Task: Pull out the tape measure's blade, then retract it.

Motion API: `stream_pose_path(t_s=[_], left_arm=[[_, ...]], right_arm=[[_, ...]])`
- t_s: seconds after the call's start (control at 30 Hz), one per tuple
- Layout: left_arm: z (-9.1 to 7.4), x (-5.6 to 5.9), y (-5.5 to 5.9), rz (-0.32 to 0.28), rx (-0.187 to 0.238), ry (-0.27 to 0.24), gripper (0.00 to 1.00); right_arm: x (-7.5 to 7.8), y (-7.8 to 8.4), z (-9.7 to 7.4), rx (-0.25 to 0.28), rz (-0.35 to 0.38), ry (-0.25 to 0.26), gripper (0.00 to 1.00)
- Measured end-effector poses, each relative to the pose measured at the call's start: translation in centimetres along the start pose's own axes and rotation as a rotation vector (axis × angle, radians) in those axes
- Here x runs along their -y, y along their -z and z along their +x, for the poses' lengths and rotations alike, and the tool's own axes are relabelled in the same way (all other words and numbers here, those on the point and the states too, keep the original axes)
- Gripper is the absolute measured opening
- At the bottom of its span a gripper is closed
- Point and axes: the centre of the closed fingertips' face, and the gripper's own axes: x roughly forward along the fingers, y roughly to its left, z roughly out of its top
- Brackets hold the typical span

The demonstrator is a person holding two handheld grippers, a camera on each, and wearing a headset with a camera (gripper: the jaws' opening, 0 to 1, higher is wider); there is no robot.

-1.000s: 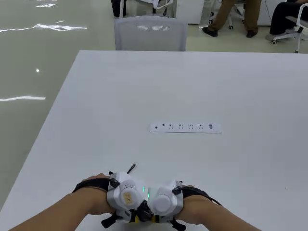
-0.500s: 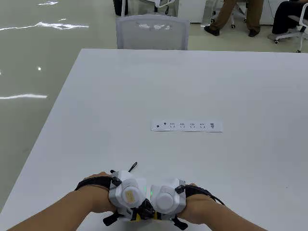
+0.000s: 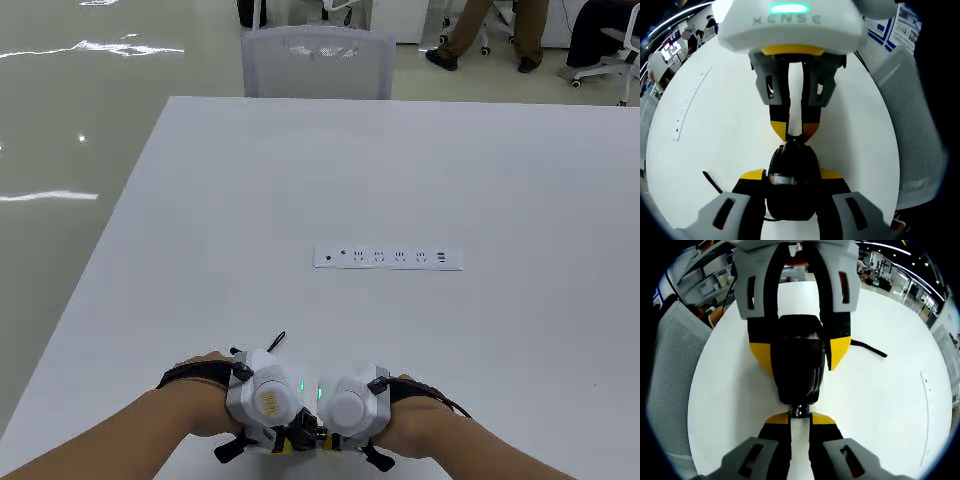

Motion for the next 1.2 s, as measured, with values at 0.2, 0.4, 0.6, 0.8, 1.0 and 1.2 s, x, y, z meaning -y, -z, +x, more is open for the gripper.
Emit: stream_pose_path(t_s=[0.2, 0.4, 0.6, 0.8, 1.0, 1.2], left_arm=[[0.1, 0.0, 0.0, 0.002, 0.0, -0.003, 0.33], [0.1, -0.1, 0.1, -0.002, 0.001, -0.003, 0.33], [0.0, 0.0, -0.1, -0.007, 0.005, -0.007, 0.33], [0.0, 0.0, -0.2, -0.007, 0.004, -0.004, 0.33], [0.0, 0.0, -0.2, -0.005, 0.004, -0.003, 0.34], [0.0, 0.1, -0.3, -0.007, 0.004, -0.004, 0.34]], right_arm=[[-0.1, 0.8, -0.5, -0.013, -0.004, -0.007, 0.1], [0.0, 1.4, -1.1, -0.026, 0.001, -0.005, 0.1], [0.1, 2.4, -1.2, -0.042, 0.012, -0.009, 0.1], [0.1, 3.1, -1.4, -0.054, 0.016, -0.011, 0.1], [0.1, 3.3, -1.4, -0.066, 0.005, -0.014, 0.11], [0.1, 3.7, -1.6, -0.081, -0.001, -0.011, 0.1]])
